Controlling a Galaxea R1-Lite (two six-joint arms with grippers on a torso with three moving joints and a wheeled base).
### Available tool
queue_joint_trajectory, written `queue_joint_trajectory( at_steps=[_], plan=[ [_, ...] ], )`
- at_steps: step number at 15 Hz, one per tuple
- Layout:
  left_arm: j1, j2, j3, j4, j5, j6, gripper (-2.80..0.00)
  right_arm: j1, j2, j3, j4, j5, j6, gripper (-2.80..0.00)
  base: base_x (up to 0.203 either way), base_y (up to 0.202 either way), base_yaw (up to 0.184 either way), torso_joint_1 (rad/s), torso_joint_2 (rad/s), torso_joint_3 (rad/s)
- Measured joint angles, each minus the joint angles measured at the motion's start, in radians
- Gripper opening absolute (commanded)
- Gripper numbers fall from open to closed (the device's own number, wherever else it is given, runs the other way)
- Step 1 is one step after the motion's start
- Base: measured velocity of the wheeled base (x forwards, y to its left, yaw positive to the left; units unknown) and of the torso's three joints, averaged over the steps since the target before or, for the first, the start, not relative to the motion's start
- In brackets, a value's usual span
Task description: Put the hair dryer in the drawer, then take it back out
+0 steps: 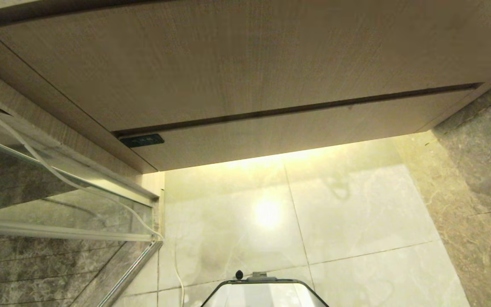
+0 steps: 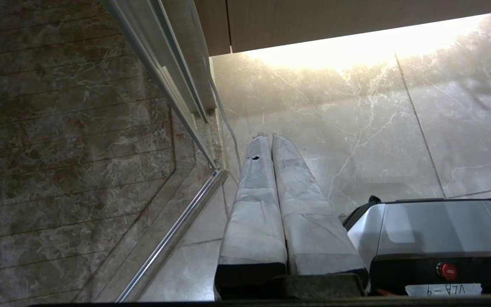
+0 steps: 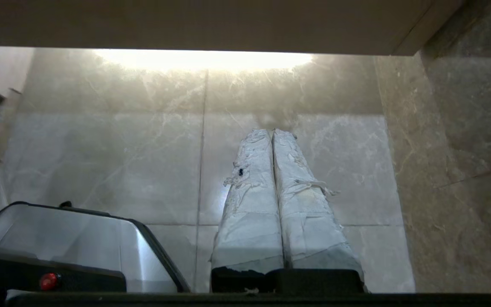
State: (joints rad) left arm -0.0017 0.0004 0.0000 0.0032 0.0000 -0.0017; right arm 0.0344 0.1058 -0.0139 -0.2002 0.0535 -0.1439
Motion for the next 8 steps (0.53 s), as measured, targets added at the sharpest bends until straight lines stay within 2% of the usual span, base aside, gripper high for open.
queue_joint_trajectory(
  at_steps=[3,8],
  plan=[
    [0.0,0.0,0.0,0.0,0.0,0.0,-2.8,0.088,-0.079,0.011,0.03,-0.025,0.008,-2.8,0.0,0.0,0.0,0.0,0.0,0.0],
    [0.0,0.0,0.0,0.0,0.0,0.0,-2.8,0.107,-0.107,0.013,0.034,-0.024,0.027,-2.8,0.0,0.0,0.0,0.0,0.0,0.0]
  ],
)
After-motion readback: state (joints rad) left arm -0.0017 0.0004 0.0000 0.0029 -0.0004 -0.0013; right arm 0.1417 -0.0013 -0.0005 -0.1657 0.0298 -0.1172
